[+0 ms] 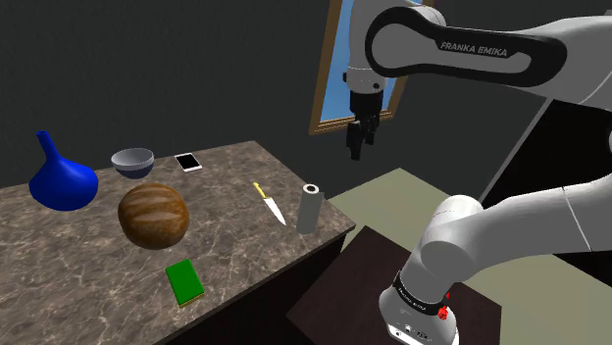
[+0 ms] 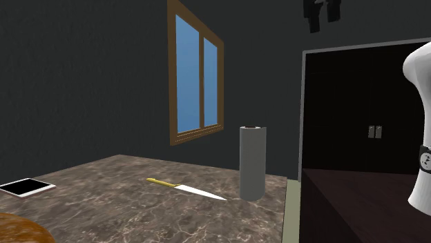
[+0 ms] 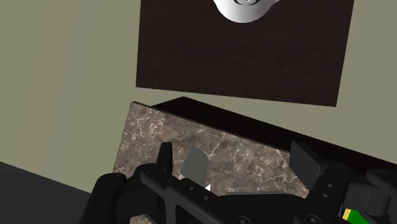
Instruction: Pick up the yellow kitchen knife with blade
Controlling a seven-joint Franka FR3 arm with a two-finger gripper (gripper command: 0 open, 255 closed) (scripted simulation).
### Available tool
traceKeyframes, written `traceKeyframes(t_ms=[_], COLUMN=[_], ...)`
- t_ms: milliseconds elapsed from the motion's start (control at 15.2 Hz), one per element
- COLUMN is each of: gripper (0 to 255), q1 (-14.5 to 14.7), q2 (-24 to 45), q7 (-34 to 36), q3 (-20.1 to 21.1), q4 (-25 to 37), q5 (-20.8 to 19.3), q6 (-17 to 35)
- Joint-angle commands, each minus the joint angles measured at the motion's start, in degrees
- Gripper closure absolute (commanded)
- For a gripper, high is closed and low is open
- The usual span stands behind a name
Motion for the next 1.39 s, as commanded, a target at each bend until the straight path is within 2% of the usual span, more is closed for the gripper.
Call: traceKeyframes(t_ms=[0, 660, 1320], gripper=[0, 0, 0], q1=[0.0, -0.8, -1.2], q2=[0.0, 13.1, 32.8], q7=[0.0, -2.3, -5.8], q3=[0.0, -4.2, -7.5], q4=[0.0, -5.5, -2.4], q5=[0.0, -1.1, 0.2], q6=[0.0, 21.9, 41.4])
